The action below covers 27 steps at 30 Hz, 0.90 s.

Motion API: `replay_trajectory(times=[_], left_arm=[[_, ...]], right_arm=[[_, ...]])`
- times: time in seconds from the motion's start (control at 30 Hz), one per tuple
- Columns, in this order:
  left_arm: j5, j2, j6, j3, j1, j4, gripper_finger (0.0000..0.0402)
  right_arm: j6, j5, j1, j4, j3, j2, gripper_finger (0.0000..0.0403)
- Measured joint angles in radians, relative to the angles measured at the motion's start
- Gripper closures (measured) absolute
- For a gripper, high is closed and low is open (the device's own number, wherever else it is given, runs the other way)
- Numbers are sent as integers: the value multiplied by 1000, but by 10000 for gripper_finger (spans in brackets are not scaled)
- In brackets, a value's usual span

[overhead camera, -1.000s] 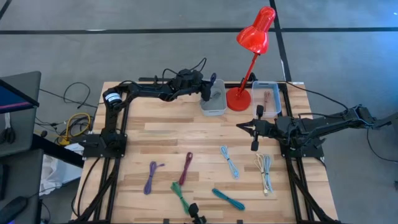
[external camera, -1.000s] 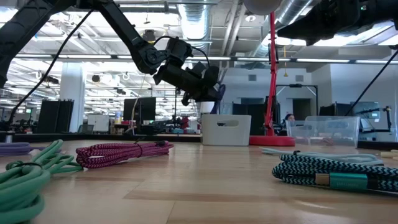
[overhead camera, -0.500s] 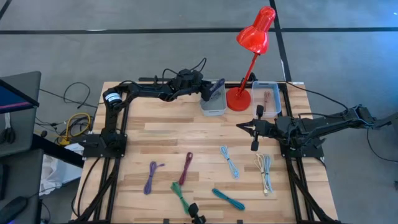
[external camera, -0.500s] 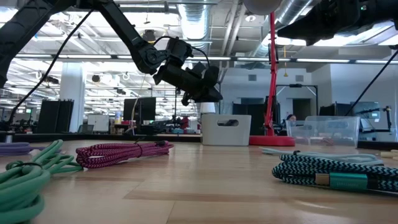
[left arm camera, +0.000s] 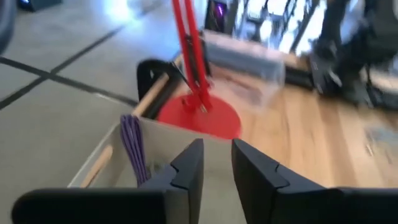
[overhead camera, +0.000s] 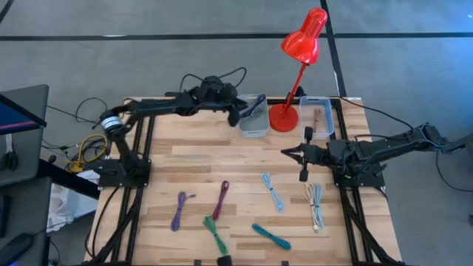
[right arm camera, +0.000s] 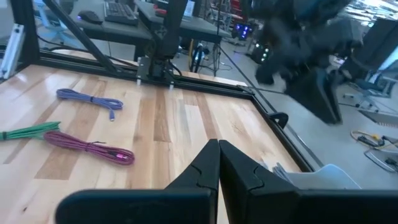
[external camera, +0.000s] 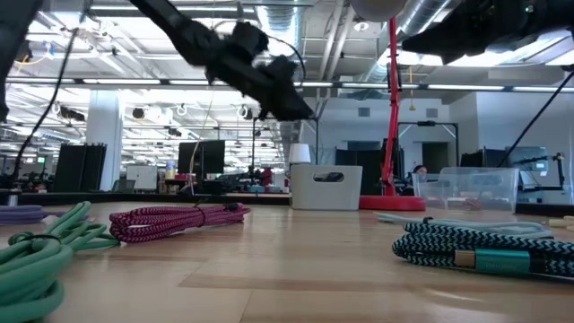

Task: Pick & Place USB Port
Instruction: Put the purple charger cable into the transparent bin

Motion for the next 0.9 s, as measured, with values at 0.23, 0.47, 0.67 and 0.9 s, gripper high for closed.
replay_trajectory(times=[0.23,0.47,0.67,0.9], left_arm=[[1,-258,64,-96,-31,-200,366],[0,-574,-26,-375,-31,-225,381],[-5,-825,-179,-606,-43,-225,382],[-4,-1004,-286,-761,-110,-230,382]], right_arm=[[-15,3,0,2,0,0,402],[-15,3,0,2,0,0,402],[-16,4,-2,4,0,0,402],[-16,4,-2,9,0,0,402]])
